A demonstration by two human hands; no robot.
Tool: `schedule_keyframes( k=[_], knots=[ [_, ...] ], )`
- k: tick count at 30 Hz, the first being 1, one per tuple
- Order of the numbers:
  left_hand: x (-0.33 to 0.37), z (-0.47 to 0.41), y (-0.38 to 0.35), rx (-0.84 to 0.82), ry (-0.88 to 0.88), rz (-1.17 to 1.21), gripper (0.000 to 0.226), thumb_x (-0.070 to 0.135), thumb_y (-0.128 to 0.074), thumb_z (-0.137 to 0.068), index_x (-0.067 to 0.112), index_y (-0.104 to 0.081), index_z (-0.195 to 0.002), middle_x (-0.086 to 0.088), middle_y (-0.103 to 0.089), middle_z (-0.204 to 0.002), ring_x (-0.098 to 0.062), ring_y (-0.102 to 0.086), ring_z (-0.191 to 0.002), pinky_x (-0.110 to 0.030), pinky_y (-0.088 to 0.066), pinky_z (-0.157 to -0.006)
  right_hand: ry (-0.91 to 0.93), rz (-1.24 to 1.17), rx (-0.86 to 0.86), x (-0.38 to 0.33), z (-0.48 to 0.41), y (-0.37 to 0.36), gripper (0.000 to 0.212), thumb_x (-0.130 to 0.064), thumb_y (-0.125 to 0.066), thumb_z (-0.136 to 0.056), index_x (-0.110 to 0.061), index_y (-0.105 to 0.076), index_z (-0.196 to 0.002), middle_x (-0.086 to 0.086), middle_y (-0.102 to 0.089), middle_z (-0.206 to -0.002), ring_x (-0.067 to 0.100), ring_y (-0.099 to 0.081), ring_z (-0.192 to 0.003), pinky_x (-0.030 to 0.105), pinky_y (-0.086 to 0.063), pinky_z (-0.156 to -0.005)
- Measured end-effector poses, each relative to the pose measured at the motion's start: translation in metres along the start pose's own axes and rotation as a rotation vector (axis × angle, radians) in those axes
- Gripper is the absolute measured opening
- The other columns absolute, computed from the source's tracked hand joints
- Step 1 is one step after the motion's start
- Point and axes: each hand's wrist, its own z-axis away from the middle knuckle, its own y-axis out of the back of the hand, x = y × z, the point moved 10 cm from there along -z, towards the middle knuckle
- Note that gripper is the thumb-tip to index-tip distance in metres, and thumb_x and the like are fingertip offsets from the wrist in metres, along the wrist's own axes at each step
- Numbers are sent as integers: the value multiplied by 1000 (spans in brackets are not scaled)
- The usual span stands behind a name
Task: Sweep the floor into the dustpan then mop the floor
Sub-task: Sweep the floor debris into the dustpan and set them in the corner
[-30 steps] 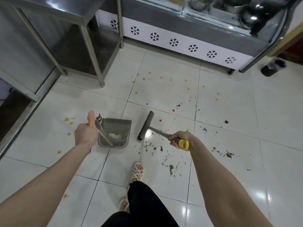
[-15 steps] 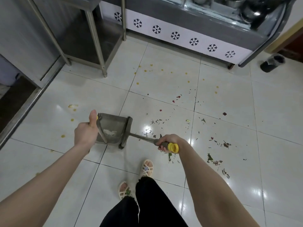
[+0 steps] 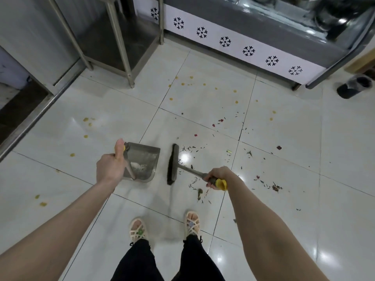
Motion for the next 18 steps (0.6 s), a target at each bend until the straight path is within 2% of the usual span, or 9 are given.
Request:
schedule_keyframes(
  k=[2,6,9,12,18],
  knots=[
    [5,9,-12,30,17,17,82,78,-24,-81,5,-50,-54,-13,-56,-61,-30,-55,-60,-44,-52,-70,31,24,50,-5,-6,32,11,10,-63,-82,5,-55,-78,19,-56,-70,20,-54,-33,21,-45,-31],
    [16,28,-45,83,65,31,88,81,-21,-77,2,-54,-58,-17,-58,-66,-34,-58,-66,-48,-55,-75,101,20,95,-15,-20,89,13,12,-65,-79,4,-55,-77,18,-56,-70,19,-54,-34,22,-45,-32],
    [19,43,-60,112,101,59,89,83,-20,-75,2,-54,-60,-16,-58,-65,-32,-56,-61,-43,-53,-67,144,-14,77,-18,-22,117,12,12,-66,-78,7,-58,-85,19,-58,-72,19,-56,-39,23,-48,-36],
    [18,60,-73,115,130,73,89,83,-21,-74,2,-54,-62,-15,-56,-64,-29,-53,-56,-34,-44,-52,170,24,50,-15,-15,141,27,11,-67,-76,10,-58,-101,19,-60,-75,17,-58,-39,22,-49,-39],
    [12,97,-79,117,106,91,86,83,-20,-72,4,-48,-58,-16,-55,-63,-28,-49,-47,-31,-41,-50,184,53,-44,-4,3,139,34,12,-64,-79,11,-59,-112,19,-60,-73,16,-55,-34,20,-47,-37]
  ],
)
